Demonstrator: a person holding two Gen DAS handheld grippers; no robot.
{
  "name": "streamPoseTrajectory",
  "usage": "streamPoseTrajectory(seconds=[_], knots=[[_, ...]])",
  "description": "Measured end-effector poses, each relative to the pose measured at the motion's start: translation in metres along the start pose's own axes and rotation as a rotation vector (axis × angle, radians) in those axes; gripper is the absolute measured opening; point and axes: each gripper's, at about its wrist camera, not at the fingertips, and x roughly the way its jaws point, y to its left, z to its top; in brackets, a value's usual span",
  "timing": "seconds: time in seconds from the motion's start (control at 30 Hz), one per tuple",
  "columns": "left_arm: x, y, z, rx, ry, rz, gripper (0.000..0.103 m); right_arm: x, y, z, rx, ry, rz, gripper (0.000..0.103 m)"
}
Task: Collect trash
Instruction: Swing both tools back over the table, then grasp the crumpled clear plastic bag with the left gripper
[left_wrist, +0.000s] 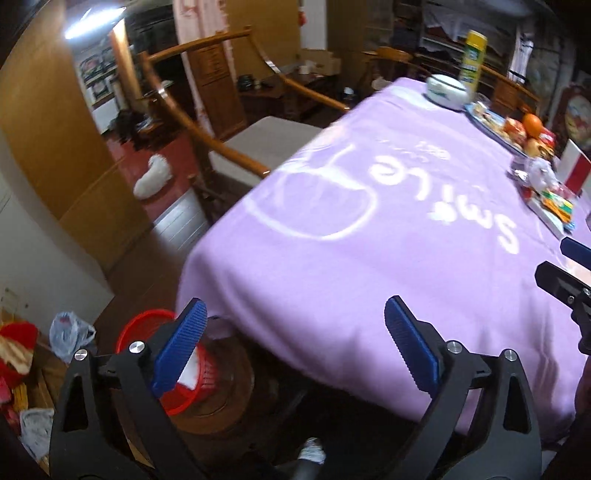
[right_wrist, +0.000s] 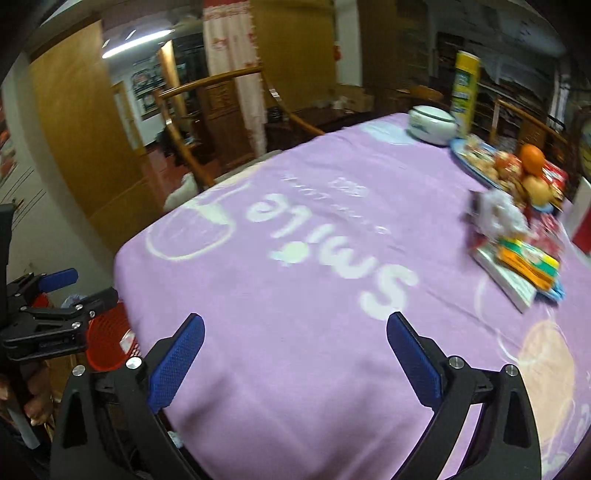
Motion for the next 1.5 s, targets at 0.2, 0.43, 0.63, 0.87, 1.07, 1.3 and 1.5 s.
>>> streamPoseTrajectory(seconds=[0.2,0.43,0.63,0.87,1.07,1.3,1.5], knots=[[0.007,-0.065,0.018,0.118,0.006,-0.083,0.096,-0.006,-0.050,-0.009,0.108,0.013,-0.065,0.097],[0.017,-0.150,0.034,0.238,0.001,-0.176,0.096,-0.014,-0.120,-0.025,0.247,0.039,-0.176,0.097],[0.029,-0.210,0.050,0.342,-0.018,-0.166,0.096,-0.019,-0.177,-0.032,0.366,0.038,-0.282,0.097],[0.044,-0.250,0.080,0.370,0.016,-0.220,0.096,-0.019,-0.222,-0.032,0.466,0.041,-0.335,0.097],[0.052,-0.279,0.112,0.344,0.028,-0.281,0.096,-0.023,-0.242,-0.029,0.520,0.027,-0.363,0.097],[0.055,-0.307,0.131,0.335,0.051,-0.330,0.096,-0.015,-0.267,-0.040,0.594,0.027,-0.364,0.097],[0.062,-0.328,0.154,0.279,0.075,-0.364,0.096,-0.009,-0.279,-0.051,0.643,0.035,-0.333,0.097]])
